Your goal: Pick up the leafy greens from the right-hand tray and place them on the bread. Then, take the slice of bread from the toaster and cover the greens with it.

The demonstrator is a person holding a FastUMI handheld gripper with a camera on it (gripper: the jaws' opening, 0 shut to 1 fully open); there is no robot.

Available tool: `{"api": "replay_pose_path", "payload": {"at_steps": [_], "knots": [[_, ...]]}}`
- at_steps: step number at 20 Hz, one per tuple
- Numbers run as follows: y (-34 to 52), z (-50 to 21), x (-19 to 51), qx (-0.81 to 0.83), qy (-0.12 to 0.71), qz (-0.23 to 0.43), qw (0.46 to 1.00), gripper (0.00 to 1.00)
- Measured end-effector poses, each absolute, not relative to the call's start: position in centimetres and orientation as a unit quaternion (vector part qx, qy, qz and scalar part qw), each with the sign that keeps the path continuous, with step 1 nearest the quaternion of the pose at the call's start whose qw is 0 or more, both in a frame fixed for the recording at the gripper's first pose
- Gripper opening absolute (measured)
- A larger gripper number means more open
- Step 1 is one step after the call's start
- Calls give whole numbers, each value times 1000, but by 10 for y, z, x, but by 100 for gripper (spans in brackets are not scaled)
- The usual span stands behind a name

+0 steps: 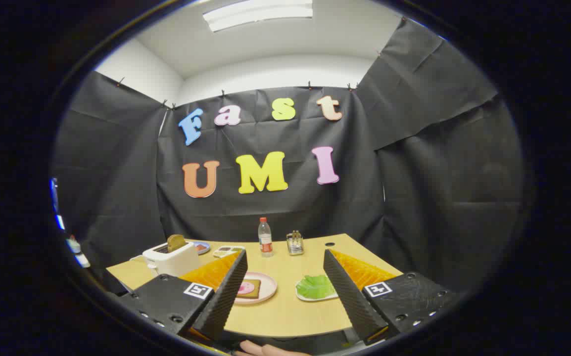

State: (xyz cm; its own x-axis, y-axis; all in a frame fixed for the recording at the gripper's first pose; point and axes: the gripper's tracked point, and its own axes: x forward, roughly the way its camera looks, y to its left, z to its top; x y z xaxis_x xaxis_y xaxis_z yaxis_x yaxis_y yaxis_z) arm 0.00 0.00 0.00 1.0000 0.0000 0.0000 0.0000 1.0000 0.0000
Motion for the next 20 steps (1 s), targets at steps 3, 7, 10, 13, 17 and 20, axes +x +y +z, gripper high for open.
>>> {"api": "replay_pose_path", "payload": {"at_steps": [3, 7, 10, 13, 17, 20], "knots": [[-7, 2, -2, 1, -2, -3, 1000, 95], [-7, 1, -1, 3, 4, -4, 1000, 95], [-6, 3, 4, -31, 4, -3, 999, 95], [-18, 3, 11, -51, -8, -31, 998, 95], [-20, -17, 26, -31, 1, -39, 999, 95], [-27, -35, 46, -23, 25, -42, 999, 95]]}}
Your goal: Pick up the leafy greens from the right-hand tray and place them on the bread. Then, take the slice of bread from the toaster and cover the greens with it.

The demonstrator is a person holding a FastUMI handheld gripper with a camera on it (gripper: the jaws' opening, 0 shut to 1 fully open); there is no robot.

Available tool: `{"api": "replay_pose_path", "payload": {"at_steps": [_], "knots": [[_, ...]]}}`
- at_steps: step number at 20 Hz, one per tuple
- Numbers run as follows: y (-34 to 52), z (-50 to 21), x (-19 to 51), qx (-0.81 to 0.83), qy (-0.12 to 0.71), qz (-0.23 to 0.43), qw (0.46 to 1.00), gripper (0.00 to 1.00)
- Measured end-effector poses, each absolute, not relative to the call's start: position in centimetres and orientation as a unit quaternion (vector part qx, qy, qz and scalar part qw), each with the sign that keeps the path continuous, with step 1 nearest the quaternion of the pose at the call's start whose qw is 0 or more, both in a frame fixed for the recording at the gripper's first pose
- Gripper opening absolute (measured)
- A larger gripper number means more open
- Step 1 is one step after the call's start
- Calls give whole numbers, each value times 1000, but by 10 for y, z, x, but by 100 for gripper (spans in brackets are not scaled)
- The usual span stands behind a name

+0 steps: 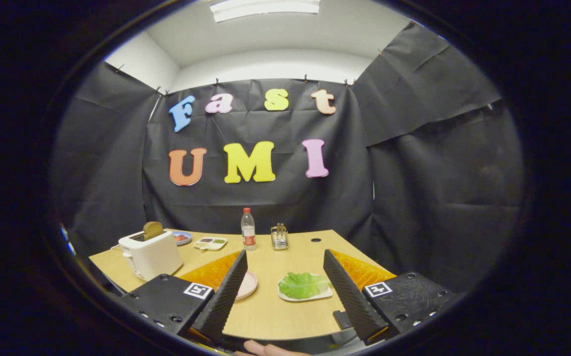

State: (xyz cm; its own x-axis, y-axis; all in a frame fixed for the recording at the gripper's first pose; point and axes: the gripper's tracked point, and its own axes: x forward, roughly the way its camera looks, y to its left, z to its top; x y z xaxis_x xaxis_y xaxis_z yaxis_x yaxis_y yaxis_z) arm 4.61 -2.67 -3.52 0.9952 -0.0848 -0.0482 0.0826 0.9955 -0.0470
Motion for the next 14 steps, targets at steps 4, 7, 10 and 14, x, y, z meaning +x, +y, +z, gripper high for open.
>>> {"api": "replay_pose_path", "payload": {"at_steps": [4, 7, 10, 14], "knots": [[-47, -55, 79, -14, 48, -59, 997, 95], [-65, -69, 103, -12, 66, -69, 995, 95], [-83, -86, 126, -5, 91, -81, 993, 95], [-110, -123, 165, 0, 146, -96, 985, 95]]}}
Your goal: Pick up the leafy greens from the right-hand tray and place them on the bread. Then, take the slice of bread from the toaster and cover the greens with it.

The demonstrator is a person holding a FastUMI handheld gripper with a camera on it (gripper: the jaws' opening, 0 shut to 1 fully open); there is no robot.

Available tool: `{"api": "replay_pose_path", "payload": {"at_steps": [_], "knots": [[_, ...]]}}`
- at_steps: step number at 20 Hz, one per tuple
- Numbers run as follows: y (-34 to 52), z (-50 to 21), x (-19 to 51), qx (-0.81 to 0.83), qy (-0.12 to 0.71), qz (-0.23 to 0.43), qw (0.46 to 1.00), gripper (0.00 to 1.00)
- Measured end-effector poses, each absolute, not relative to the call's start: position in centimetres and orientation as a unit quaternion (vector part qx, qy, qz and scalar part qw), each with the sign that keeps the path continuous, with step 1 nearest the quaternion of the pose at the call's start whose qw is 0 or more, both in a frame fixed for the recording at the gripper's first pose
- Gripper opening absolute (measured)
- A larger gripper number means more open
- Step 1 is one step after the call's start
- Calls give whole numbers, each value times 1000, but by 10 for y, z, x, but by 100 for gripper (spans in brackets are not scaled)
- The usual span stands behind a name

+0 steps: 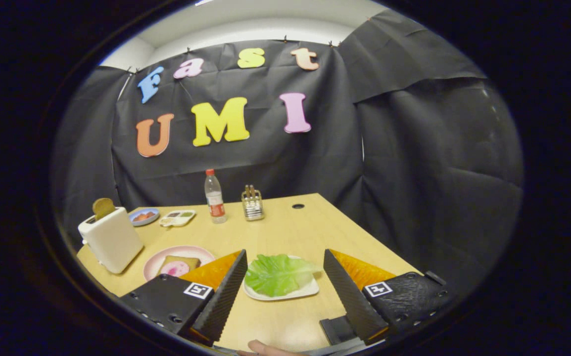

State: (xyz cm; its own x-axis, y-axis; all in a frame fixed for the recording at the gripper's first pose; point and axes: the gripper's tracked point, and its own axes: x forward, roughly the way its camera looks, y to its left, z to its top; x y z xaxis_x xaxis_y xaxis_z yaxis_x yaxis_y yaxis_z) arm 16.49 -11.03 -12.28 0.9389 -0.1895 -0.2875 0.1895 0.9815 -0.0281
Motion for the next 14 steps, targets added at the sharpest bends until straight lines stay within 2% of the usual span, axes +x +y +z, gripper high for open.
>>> {"api": "replay_pose_path", "payload": {"at_steps": [6, 14], "knots": [[-151, -171, 216, 4, 219, -132, 967, 96], [-171, -225, 251, 34, 299, -153, 941, 95]]}}
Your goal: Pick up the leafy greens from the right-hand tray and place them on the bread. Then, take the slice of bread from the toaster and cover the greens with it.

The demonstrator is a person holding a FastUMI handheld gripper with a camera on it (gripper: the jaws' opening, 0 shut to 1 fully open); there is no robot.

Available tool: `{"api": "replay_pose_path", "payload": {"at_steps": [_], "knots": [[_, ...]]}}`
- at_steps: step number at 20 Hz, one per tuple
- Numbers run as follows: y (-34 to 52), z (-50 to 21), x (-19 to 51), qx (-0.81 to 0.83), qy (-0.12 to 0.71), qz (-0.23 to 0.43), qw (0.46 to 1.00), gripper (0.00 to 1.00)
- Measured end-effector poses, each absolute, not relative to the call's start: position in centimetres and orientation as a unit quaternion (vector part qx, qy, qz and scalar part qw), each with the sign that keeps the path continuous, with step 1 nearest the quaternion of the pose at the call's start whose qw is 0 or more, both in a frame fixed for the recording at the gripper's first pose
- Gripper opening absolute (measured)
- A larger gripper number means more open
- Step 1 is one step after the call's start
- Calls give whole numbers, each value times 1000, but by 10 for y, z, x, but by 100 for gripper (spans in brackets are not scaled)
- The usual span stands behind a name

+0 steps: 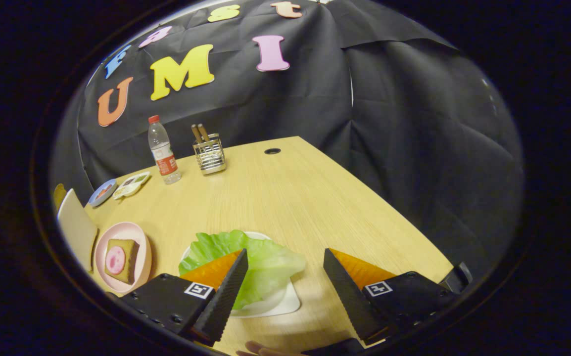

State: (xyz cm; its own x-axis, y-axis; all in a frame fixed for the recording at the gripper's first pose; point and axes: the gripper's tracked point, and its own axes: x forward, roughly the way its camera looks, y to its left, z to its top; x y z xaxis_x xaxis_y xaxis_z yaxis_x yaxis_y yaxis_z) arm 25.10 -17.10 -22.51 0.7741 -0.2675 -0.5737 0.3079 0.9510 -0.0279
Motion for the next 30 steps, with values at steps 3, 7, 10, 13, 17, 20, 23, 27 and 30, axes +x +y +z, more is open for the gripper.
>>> {"api": "replay_pose_path", "payload": {"at_steps": [3, 7, 10, 13, 17, 20, 23, 27, 30], "knots": [[-177, -237, 258, 38, 320, -158, 933, 95], [-174, -241, 264, 30, 329, -150, 932, 81], [-175, -246, 264, 25, 347, -154, 925, 66], [-178, -242, 263, 16, 347, -164, 923, 54], [-172, -233, 260, 5, 343, -174, 923, 39], [-163, -229, 257, -1, 340, -169, 925, 38], [-155, -237, 255, -7, 349, -162, 923, 29], [-147, -232, 253, -11, 345, -161, 925, 11], [-147, -224, 252, -15, 338, -162, 927, 0]]}}
